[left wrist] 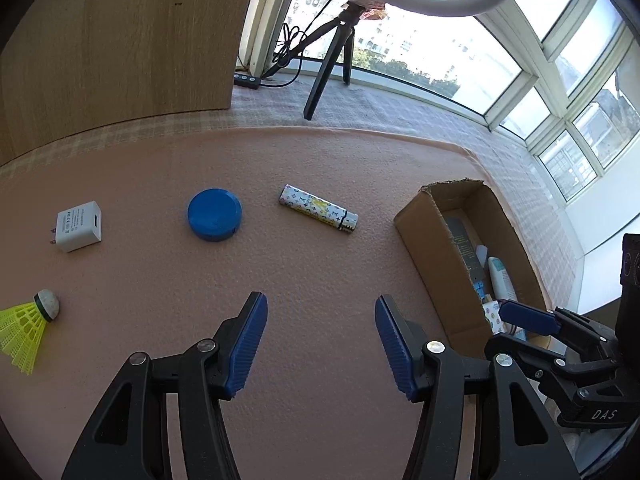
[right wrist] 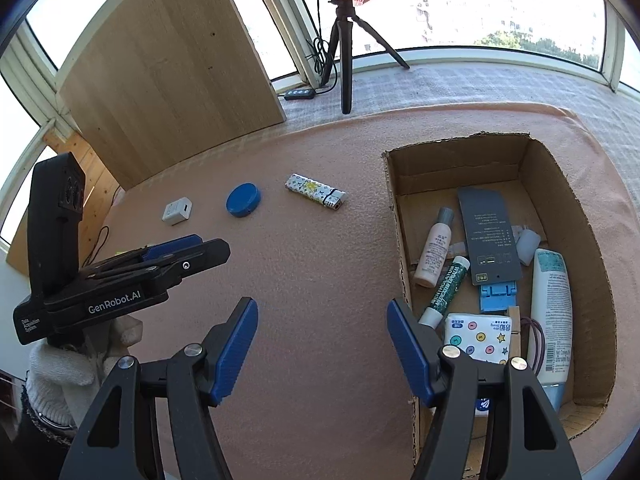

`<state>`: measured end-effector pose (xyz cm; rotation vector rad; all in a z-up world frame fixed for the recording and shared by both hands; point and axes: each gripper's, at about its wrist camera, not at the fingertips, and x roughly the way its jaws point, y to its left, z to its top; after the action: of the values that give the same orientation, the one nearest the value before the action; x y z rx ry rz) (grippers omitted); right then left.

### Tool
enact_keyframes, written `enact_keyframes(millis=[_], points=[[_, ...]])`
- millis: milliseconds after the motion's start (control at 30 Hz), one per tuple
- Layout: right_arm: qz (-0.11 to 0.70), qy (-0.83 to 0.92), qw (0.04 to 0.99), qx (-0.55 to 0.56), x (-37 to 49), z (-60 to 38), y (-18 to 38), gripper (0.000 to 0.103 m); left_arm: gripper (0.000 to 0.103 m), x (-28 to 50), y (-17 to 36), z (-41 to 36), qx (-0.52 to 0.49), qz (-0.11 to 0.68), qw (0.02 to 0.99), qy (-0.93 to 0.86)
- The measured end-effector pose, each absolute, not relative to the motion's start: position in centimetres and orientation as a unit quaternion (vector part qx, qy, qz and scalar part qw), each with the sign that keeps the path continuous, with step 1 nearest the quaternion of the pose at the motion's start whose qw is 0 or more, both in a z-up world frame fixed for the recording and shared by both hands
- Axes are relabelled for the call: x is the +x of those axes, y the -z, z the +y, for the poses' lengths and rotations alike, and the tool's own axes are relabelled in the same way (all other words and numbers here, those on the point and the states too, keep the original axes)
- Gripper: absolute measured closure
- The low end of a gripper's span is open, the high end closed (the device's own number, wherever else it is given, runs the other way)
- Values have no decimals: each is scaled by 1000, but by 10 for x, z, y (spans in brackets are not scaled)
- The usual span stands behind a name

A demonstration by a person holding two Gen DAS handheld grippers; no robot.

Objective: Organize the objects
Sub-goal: 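Move the left gripper to the blue tin while the right gripper moves to the lighter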

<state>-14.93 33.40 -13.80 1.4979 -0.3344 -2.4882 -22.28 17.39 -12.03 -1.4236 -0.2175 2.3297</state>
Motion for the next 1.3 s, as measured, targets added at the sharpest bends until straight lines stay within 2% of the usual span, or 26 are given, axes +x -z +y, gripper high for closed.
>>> enact_keyframes(millis=[467,767,1000,1167,1300], points=[[-85,837,133,524,-229,282,145,40,43,-272,144,125,-521,-69,149,-838],[-103,820,115,551,-288,283,175,46,40,-305,155,127,-524,-52,149,-837],[-135,805,98,569,-322,287,198,46,40,-323,168,135,-530,-44,149,-834],[-111,804,84,578,-335,278,210,46,39,-331,175,138,-532,-42,141,-834],[-126,792,75,592,-341,282,223,46,39,-332,177,141,-534,-38,144,-832]])
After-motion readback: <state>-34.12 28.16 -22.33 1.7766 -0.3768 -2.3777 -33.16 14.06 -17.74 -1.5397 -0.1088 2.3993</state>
